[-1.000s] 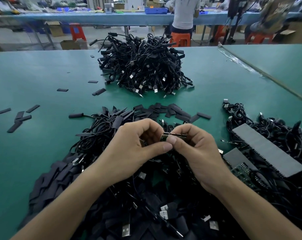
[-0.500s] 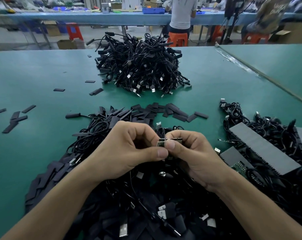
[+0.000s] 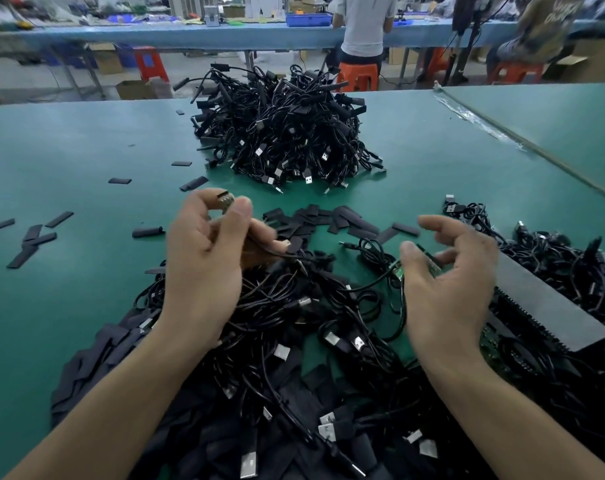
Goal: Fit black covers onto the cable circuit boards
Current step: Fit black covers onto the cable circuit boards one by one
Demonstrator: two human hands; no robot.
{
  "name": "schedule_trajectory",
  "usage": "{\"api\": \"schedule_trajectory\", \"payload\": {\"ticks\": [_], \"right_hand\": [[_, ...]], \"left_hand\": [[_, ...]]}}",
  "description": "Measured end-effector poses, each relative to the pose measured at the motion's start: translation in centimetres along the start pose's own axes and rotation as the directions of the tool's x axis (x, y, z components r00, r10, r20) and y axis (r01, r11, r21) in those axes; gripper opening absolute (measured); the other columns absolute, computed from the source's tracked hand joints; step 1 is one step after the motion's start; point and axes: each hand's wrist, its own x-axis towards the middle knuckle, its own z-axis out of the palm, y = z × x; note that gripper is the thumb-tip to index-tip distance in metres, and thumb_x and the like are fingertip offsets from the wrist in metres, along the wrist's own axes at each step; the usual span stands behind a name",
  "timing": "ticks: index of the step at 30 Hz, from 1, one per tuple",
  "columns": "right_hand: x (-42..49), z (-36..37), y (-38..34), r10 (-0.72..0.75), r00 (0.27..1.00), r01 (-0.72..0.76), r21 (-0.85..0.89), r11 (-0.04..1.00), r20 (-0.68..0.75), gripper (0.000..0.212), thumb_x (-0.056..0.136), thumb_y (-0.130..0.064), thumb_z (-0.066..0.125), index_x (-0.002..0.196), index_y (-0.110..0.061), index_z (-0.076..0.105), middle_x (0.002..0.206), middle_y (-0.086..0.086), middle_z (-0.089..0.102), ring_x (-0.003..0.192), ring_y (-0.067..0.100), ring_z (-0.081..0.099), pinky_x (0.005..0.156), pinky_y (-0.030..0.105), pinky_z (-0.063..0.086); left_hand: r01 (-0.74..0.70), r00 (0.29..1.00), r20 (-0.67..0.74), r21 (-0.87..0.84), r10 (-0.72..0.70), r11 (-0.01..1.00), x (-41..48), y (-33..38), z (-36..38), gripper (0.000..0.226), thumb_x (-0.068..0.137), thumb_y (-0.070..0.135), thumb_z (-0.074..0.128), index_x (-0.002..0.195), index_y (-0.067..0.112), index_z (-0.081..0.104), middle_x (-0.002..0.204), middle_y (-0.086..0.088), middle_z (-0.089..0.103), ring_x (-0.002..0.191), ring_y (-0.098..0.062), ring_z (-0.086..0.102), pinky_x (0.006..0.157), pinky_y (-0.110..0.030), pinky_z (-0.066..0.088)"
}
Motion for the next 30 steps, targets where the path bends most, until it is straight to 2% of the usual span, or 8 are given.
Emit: {"api": "schedule_trajectory", "payload": {"ticks": [3,7,11,13,16,20,27,30], "right_hand": [[0.2,-0.1,-0.5,-0.006,0.999,0.009,-0.073,0.997,0.040,0.055,0.087,0.007,0.060,0.081,-0.047,0.058,0.092,-0.022,0.044,0.083,-0.005,0.049,0.065,0.011,0.043],[0.3,-0.3,-1.1,-0.058,0.990,0.086,-0.234,0.969,0.126,0.059,0.082,0.012,0.055,0.081,-0.047,0.061,0.088,-0.024,0.051,0.095,0.016,0.049,0.085,0.039,0.046],[0.2,-0.9,-2.1,-0.211,0.959,0.267,-0.359,0.894,0.190,0.042,0.086,-0.001,0.066,0.087,-0.042,0.069,0.084,-0.022,0.051,0.091,0.007,0.040,0.080,0.030,0.021],[0.1,-1.3,-2.9,-0.414,0.884,0.468,-0.380,0.798,0.218,0.023,0.083,-0.009,0.068,0.086,-0.030,0.077,0.083,-0.017,0.056,0.087,0.011,0.046,0.076,0.028,0.018],[-1.1,-1.0,-3.8,-0.573,0.671,0.724,-0.250,0.643,0.470,0.013,0.079,-0.007,0.073,0.082,-0.019,0.078,0.082,-0.005,0.069,0.078,0.017,0.060,0.073,0.031,0.039],[-2.6,-0.2,-3.2,-0.230,0.466,0.757,-0.250,0.604,0.854,0.026,0.091,-0.018,0.058,0.110,-0.030,0.071,0.104,-0.013,0.070,0.101,0.014,0.061,0.091,0.033,0.045],[-2.5,-0.2,-1.4,0.092,0.700,0.610,-0.660,0.438,0.708,0.047,0.101,-0.051,0.014,0.112,-0.027,0.052,0.120,-0.006,0.058,0.114,0.023,0.048,0.088,0.042,0.026],[-2.0,-0.3,-0.9,0.162,0.724,0.576,-0.717,0.394,0.670,0.053,0.099,-0.052,0.009,0.126,-0.025,0.047,0.120,-0.003,0.049,0.110,0.024,0.042,0.082,0.043,0.021]], "left_hand": [[-0.172,0.980,-0.084,0.088,0.180,0.981,0.2,0.1,-0.4,0.010,0.101,0.028,0.050,0.094,0.032,0.055,0.056,0.009,0.055,0.052,-0.007,0.056,0.061,-0.025,0.057],[-0.249,0.945,-0.198,0.077,0.260,0.965,0.6,0.8,-0.7,0.016,0.100,0.032,0.051,0.089,0.037,0.061,0.058,0.014,0.042,0.047,-0.007,0.034,0.043,-0.023,0.038],[-0.344,0.894,-0.195,0.278,0.403,0.897,0.6,1.2,-0.9,0.016,0.103,0.028,0.050,0.097,0.039,0.060,0.062,0.012,0.045,0.049,-0.006,0.031,0.044,-0.030,0.030],[-0.364,0.890,-0.144,0.350,0.433,0.863,0.5,1.3,-0.8,0.017,0.103,0.020,0.050,0.098,0.034,0.059,0.061,0.010,0.046,0.050,0.000,0.033,0.048,-0.012,0.027],[-0.336,0.915,-0.067,0.421,0.399,0.842,0.2,1.2,-0.5,0.013,0.103,0.017,0.051,0.100,0.026,0.061,0.059,-0.002,0.042,0.048,0.000,0.032,0.046,-0.010,0.023],[-0.290,0.938,-0.050,0.426,0.342,0.857,0.2,1.1,-0.5,0.017,0.103,0.022,0.052,0.096,0.035,0.060,0.055,0.011,0.039,0.044,0.000,0.031,0.044,-0.009,0.023],[-0.188,0.978,-0.020,0.354,0.209,0.916,0.0,1.1,-0.3,0.028,0.105,0.022,0.040,0.109,0.041,0.061,0.047,0.017,0.035,0.039,-0.003,0.027,0.039,-0.010,0.019],[-0.146,0.988,0.000,0.343,0.156,0.928,0.2,1.0,-0.3,0.028,0.104,0.023,0.040,0.109,0.042,0.059,0.056,0.012,0.040,0.048,-0.007,0.032,0.041,-0.023,0.021]]}}
